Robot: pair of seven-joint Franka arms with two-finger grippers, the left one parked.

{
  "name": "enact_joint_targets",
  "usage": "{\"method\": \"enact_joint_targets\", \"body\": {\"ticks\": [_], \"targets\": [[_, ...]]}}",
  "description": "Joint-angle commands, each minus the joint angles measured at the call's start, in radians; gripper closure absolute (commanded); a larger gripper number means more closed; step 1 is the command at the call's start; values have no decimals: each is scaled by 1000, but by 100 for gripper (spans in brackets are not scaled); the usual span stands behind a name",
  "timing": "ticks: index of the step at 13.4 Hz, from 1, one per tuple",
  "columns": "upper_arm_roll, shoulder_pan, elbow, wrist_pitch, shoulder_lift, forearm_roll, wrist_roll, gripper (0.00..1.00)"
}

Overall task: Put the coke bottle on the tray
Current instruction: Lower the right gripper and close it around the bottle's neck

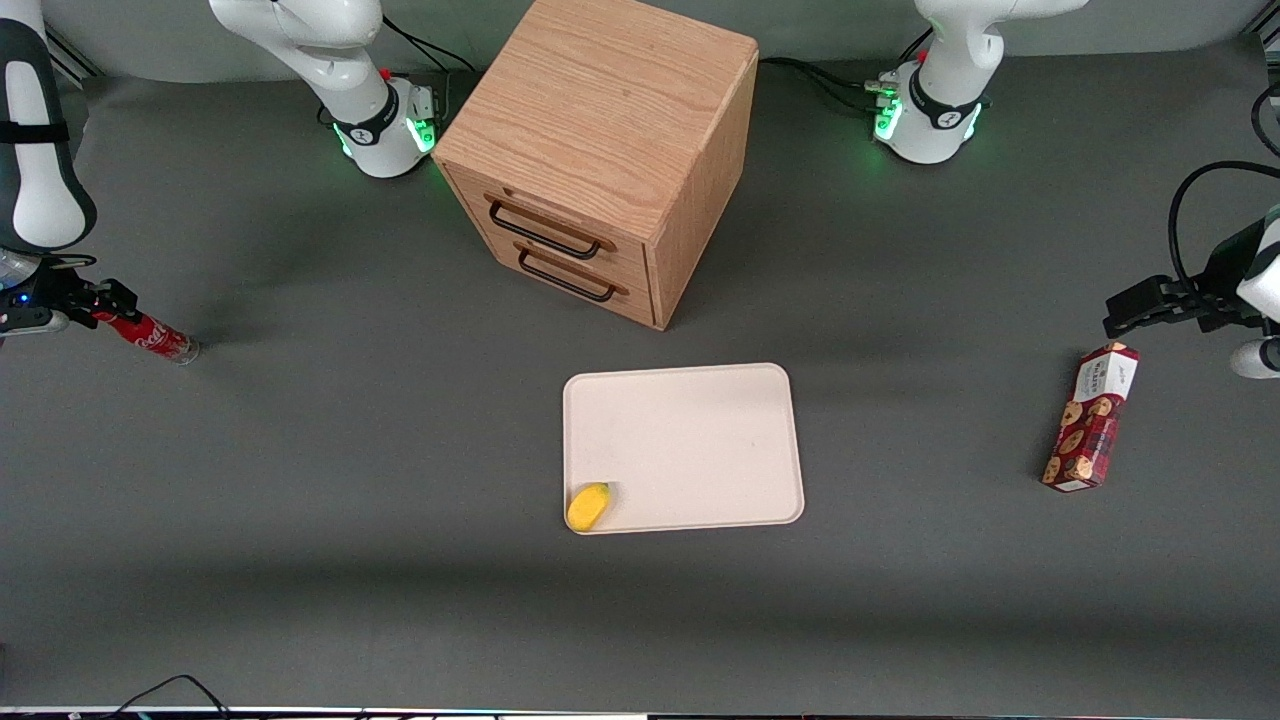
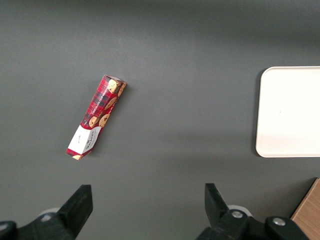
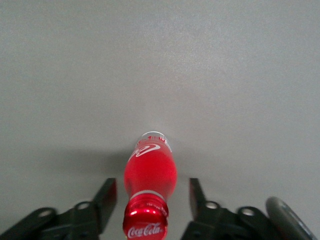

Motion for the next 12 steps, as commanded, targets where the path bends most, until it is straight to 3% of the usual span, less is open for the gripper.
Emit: {"method": "enact_joint_targets", "body": {"ticks": [1,3,7,9,12], "targets": [[7,-5,-1,5,2,33,-21,79],[7,-2,-1,4,2,41,-12,100],[53,14,39,-37,-21,41,70,100],[87,18,164,-236,-41,26,159,100],[188,18,405,-511,-50,-55,322,100]]}}
